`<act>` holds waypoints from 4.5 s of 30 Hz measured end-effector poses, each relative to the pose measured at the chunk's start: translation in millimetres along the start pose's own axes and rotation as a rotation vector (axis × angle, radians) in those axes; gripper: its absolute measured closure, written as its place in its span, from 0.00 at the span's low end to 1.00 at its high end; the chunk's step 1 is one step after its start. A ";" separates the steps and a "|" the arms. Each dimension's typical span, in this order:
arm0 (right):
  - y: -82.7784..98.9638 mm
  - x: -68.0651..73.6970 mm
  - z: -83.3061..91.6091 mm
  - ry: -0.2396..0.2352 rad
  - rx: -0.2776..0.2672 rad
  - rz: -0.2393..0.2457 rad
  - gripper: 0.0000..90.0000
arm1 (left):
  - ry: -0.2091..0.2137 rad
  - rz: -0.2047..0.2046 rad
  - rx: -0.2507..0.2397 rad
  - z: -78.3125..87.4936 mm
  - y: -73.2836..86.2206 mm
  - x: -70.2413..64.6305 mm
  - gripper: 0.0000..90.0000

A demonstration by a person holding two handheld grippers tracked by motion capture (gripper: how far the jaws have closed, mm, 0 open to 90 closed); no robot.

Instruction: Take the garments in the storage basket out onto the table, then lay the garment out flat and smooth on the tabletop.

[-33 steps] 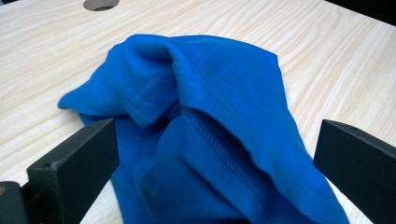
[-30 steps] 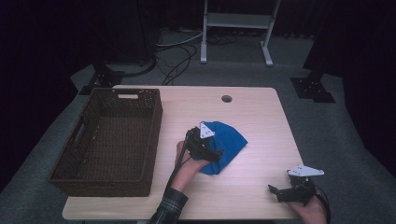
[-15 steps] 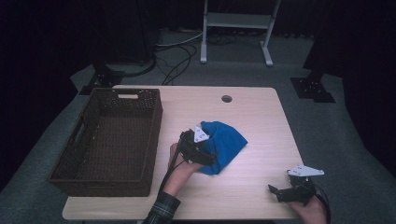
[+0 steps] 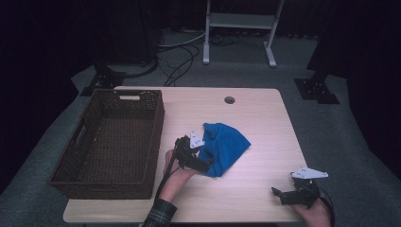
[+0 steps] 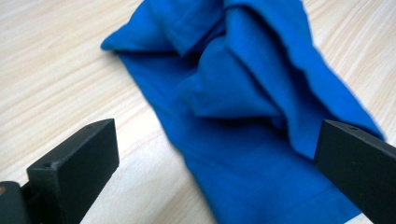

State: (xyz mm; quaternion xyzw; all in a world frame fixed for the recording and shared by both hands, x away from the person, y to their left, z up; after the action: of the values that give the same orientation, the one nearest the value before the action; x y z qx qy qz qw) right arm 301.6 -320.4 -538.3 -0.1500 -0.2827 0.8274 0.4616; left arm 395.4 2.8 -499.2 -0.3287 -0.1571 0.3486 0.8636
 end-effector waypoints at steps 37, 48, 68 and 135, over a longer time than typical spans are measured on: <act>0.0 0.1 0.0 0.000 0.000 0.000 0.00 | -0.030 0.037 0.095 -3.2 44.3 -12.9 0.00; 0.0 0.1 0.0 0.000 0.001 0.001 0.00 | -0.007 0.037 0.082 7.9 57.7 -25.4 0.00; 0.0 0.0 -0.1 0.001 -0.001 0.001 0.00 | 0.028 0.019 0.087 13.0 63.9 -32.4 0.00; -72.9 19.5 4.6 -0.095 -0.161 0.075 0.00 | 0.032 0.016 0.087 12.7 63.5 -32.1 0.00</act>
State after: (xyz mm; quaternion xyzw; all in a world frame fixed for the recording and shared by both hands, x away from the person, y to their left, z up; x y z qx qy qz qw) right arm 338.6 -275.2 -490.2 -0.1575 -0.3641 0.8248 0.4028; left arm 334.7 20.3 -534.2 -0.2974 -0.1254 0.3566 0.8767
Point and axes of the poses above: each handheld gripper's, and its own axes: z roughly backward along the jaws, y roughly out of its underside, x roughly to its left, the point moved 7 cm from there along -z, roughly forward along the jaws, and after that the axes turned 8 degrees about x, right-handed, at the moved point
